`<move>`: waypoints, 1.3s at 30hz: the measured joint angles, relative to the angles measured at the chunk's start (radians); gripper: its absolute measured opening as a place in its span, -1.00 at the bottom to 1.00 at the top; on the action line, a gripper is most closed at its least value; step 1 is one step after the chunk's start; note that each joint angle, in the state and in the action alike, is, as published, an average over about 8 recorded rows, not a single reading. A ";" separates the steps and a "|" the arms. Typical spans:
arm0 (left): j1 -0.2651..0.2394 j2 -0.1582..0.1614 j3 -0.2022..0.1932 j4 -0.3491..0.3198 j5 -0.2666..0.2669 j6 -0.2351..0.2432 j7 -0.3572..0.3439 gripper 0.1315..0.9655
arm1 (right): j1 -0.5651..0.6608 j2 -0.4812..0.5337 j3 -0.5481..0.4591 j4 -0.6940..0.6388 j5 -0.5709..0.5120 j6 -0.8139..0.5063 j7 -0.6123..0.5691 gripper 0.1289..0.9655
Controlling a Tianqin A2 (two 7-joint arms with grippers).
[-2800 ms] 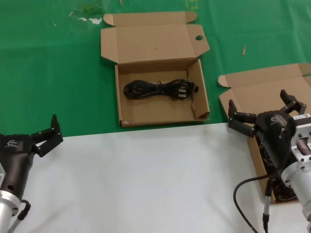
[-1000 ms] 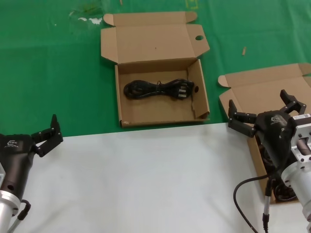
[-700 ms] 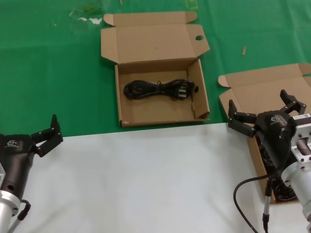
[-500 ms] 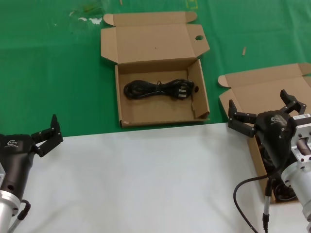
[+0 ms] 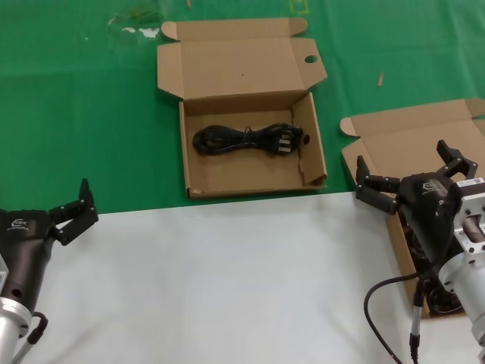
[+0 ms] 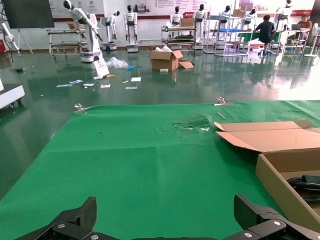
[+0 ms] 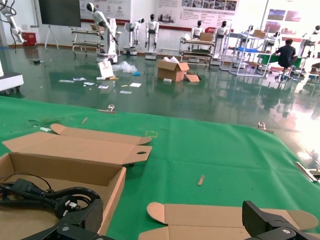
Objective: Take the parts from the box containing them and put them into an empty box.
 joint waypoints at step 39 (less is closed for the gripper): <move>0.000 0.000 0.000 0.000 0.000 0.000 0.000 1.00 | 0.000 0.000 0.000 0.000 0.000 0.000 0.000 1.00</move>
